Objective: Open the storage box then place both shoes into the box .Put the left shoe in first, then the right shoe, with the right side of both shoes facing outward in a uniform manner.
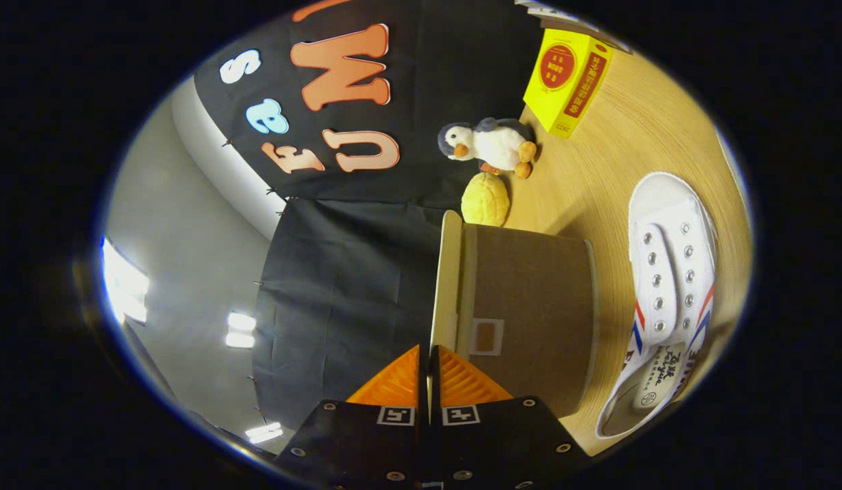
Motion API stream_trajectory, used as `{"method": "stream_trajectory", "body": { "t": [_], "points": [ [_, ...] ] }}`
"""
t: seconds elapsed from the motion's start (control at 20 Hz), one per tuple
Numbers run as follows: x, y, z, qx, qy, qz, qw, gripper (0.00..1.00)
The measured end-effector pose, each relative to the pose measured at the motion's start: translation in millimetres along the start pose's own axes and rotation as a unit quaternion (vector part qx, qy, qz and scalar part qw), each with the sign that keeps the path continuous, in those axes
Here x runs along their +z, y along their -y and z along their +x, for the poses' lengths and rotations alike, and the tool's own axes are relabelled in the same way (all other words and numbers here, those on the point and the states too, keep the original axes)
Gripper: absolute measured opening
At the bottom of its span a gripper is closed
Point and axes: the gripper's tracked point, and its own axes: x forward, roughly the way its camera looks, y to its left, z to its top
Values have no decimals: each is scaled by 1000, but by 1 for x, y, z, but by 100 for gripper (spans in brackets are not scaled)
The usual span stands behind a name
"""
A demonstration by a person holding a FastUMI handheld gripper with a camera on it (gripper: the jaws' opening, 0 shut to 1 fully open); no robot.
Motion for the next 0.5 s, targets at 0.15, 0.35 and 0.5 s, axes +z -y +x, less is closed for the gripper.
{"method": "stream_trajectory", "body": {
  "t": [0.15,0.35,0.5],
  "points": [
    [-18,-1,12,-32,-32,-48,998,0],
    [-32,21,10,-82,-51,-13,995,2],
    [-34,24,12,-102,-52,13,993,1]
  ]
}}
